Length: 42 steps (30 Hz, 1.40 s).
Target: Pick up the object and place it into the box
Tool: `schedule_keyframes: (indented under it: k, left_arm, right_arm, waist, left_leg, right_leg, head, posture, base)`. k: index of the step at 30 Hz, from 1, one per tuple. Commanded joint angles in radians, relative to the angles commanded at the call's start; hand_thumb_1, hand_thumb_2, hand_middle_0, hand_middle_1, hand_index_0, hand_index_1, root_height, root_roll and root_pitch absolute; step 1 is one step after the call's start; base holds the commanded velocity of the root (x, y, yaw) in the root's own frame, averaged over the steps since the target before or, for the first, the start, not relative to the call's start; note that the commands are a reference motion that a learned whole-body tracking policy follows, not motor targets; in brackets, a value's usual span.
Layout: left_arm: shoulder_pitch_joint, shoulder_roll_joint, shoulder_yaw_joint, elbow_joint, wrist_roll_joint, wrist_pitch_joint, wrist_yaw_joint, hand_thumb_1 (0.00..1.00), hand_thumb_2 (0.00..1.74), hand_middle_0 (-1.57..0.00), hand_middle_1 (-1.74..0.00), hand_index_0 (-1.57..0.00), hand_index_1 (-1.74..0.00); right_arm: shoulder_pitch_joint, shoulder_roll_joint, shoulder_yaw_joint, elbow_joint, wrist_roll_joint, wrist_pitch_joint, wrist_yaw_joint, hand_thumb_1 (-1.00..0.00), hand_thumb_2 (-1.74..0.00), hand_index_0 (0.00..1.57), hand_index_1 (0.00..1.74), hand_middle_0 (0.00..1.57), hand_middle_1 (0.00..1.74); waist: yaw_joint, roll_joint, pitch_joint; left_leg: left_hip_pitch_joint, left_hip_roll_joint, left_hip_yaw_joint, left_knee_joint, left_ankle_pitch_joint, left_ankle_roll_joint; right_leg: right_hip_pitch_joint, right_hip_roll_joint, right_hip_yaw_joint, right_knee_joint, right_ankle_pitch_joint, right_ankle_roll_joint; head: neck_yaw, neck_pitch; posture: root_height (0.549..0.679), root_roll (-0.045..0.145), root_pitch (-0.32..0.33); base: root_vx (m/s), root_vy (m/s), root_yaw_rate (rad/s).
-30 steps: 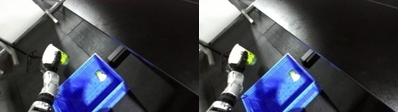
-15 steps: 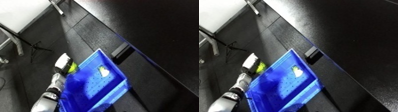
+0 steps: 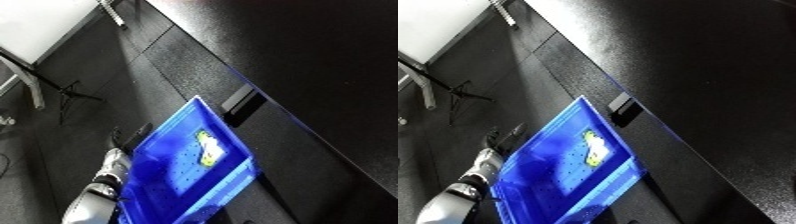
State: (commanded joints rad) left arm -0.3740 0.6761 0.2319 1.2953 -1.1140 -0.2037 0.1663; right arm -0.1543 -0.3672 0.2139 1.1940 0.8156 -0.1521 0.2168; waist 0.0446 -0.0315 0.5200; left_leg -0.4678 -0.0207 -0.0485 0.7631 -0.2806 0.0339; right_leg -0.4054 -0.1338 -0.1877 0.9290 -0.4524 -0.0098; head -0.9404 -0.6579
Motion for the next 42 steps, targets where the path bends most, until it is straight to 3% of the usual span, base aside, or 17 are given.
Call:
schedule_keyframes:
  k: [10, 12, 14, 16, 20, 23, 29, 35, 42]
  left_arm:
    - [0.009, -0.067, -0.070, -0.083, 0.092, -0.074, -0.224, 0.00, 0.00, 0.00, 0.00, 0.00, 0.00]
    - [0.026, -0.096, -0.121, -0.108, 0.188, -0.062, -0.310, 0.00, 0.00, 0.00, 0.00, 0.00, 0.00]
    - [0.030, -0.105, -0.146, -0.121, 0.235, -0.058, -0.339, 0.00, 0.00, 0.00, 0.00, 0.00, 0.00]
    - [0.041, -0.128, -0.233, -0.178, 0.354, -0.058, -0.393, 0.00, 0.00, 0.00, 0.00, 0.00, 0.00]
    - [0.047, -0.148, -0.307, -0.249, 0.396, -0.035, -0.413, 0.00, 0.00, 0.00, 0.00, 0.00, 0.00]
    - [0.035, -0.168, -0.377, -0.295, 0.467, 0.009, -0.396, 0.00, 0.00, 0.00, 0.00, 0.00, 0.00]
    - [0.014, -0.181, -0.452, -0.259, 0.594, 0.081, -0.349, 0.00, 0.00, 0.00, 0.00, 0.00, 0.00]
    - [0.040, -0.206, -0.461, -0.175, 0.617, 0.101, -0.359, 0.00, 0.00, 0.00, 0.00, 0.00, 0.00]
    - [0.088, -0.236, -0.449, -0.117, 0.616, 0.083, -0.407, 0.00, 0.00, 0.00, 0.00, 0.00, 0.00]
  right_arm:
    - [-0.011, 0.004, 0.010, -0.030, 0.032, -0.003, -0.018, 0.00, 0.00, 0.00, 0.00, 0.00, 0.00]
    - [-0.022, 0.000, 0.010, -0.039, 0.036, -0.001, -0.033, 0.00, 0.00, 0.00, 0.00, 0.00, 0.00]
    - [-0.027, -0.003, 0.010, -0.044, 0.038, 0.000, -0.038, 0.00, 0.00, 0.00, 0.00, 0.00, 0.00]
    - [-0.042, -0.017, 0.005, -0.059, 0.034, 0.002, -0.053, 0.00, 0.00, 0.00, 0.00, 0.00, 0.00]
    - [-0.055, -0.035, -0.012, -0.063, 0.022, 0.005, -0.058, 0.00, 0.00, 0.00, 0.00, 0.00, 0.00]
    - [-0.077, -0.046, -0.027, -0.054, 0.009, 0.006, -0.060, 0.00, 0.00, 0.00, 0.00, 0.00, 0.00]
    - [-0.105, -0.050, -0.024, -0.040, -0.020, 0.012, -0.051, 0.00, 0.00, 0.00, 0.00, 0.00, 0.00]
    - [-0.111, -0.052, -0.026, -0.022, -0.059, 0.007, -0.027, 0.00, 0.00, 0.00, 0.00, 0.00, 0.00]
    - [-0.105, -0.058, -0.041, -0.026, -0.081, -0.016, -0.001, 0.00, 0.00, 0.00, 0.00, 0.00, 0.00]
  waist:
    - [-0.003, 0.004, 0.000]
    - [-0.007, 0.015, 0.000]
    - [-0.010, 0.019, 0.000]
    - [-0.019, 0.033, 0.000]
    - [-0.026, 0.051, 0.000]
    - [-0.038, 0.069, 0.000]
    - [-0.065, 0.075, 0.000]
    - [-0.091, 0.074, 0.000]
    - [-0.109, 0.079, -0.004]
  left_leg:
    - [0.004, -0.003, 0.010, 0.014, -0.020, 0.0002]
    - [0.010, -0.003, 0.017, 0.016, -0.027, -0.0003]
    - [0.012, -0.003, 0.020, 0.015, -0.028, -0.0008]
    - [0.015, -0.003, 0.027, 0.006, -0.028, -0.0034]
    - [0.019, -0.003, 0.034, -0.008, -0.025, -0.0059]
    - [0.024, -0.003, 0.045, -0.020, -0.023, -0.0070]
    - [0.027, 0.001, 0.065, -0.004, -0.040, 0.0005]
    - [0.037, 0.014, 0.084, 0.020, -0.064, 0.0120]
    - [0.055, 0.027, 0.099, 0.023, -0.077, 0.0177]
  right_leg:
    - [-0.006, 0.0028, 0.004, -0.021, 0.028, 0.0098]
    - [-0.008, 0.0024, 0.010, -0.032, 0.042, 0.0147]
    - [-0.010, 0.0020, 0.012, -0.036, 0.047, 0.0162]
    - [-0.018, 0.0008, 0.021, -0.043, 0.059, 0.0197]
    - [-0.028, -0.0016, 0.033, -0.048, 0.071, 0.0231]
    - [-0.042, -0.0057, 0.047, -0.061, 0.092, 0.0318]
    - [-0.058, -0.0014, 0.065, -0.074, 0.116, 0.0424]
    - [-0.060, 0.0093, 0.079, -0.074, 0.118, 0.0405]
    - [-0.053, 0.0154, 0.089, -0.069, 0.111, 0.0322]
  head:
    - [0.318, -0.033]
    - [0.453, -0.051]
    - [0.504, -0.060]
    - [0.635, -0.075]
    - [0.760, -0.086]
    - [0.873, -0.084]
    - [1.026, -0.076]
    - [1.165, -0.062]
    - [1.249, 0.035]
  posture:
    - [0.620, 0.034, -0.037]
    - [0.621, 0.032, -0.036]
    - [0.622, 0.032, -0.034]
    - [0.623, 0.033, -0.029]
    - [0.624, 0.036, -0.024]
    - [0.625, 0.038, -0.020]
    - [0.626, 0.036, -0.016]
    - [0.625, 0.034, -0.020]
    - [0.625, 0.034, -0.024]
  base:
    - [-0.034, -0.029, -0.068]
    - [-0.038, 0.006, -0.121]
    - [-0.047, 0.018, -0.154]
    - [-0.052, 0.051, -0.168]
    - [-0.050, 0.069, -0.128]
    - [-0.043, 0.044, -0.094]
    - [-0.030, 0.042, -0.201]
    - [-0.003, 0.061, -0.261]
    - [0.014, 0.037, -0.142]
